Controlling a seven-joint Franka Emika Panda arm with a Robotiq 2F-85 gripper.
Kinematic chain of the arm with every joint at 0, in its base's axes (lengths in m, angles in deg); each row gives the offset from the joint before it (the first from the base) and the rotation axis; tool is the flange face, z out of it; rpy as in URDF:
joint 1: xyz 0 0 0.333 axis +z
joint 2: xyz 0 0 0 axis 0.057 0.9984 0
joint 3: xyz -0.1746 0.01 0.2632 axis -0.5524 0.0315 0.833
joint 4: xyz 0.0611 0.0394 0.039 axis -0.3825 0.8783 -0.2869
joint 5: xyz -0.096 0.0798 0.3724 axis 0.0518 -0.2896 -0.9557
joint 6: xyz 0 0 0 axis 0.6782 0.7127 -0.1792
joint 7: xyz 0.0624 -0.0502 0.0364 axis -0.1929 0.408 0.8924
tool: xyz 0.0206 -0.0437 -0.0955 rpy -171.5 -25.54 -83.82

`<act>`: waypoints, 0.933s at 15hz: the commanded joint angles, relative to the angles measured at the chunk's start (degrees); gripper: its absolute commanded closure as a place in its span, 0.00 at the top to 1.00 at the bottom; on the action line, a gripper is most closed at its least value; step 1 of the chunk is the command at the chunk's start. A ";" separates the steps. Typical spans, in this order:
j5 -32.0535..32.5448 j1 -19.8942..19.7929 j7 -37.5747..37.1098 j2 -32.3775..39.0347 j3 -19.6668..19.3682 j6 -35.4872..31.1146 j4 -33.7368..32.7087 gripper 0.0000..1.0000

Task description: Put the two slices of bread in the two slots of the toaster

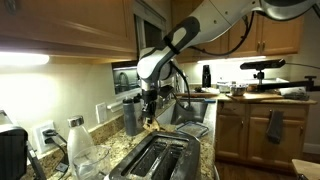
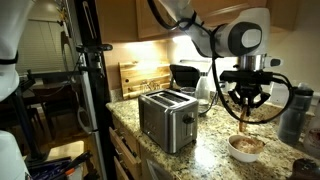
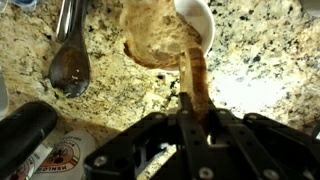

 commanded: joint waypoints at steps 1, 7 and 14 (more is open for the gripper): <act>1.31 1.19 -1.11 -6.04 -0.75 0.76 6.03 0.10; 2.46 1.62 0.20 -12.23 -0.81 1.68 10.68 0.09; 4.53 2.63 0.73 -18.66 -0.55 3.93 14.77 0.09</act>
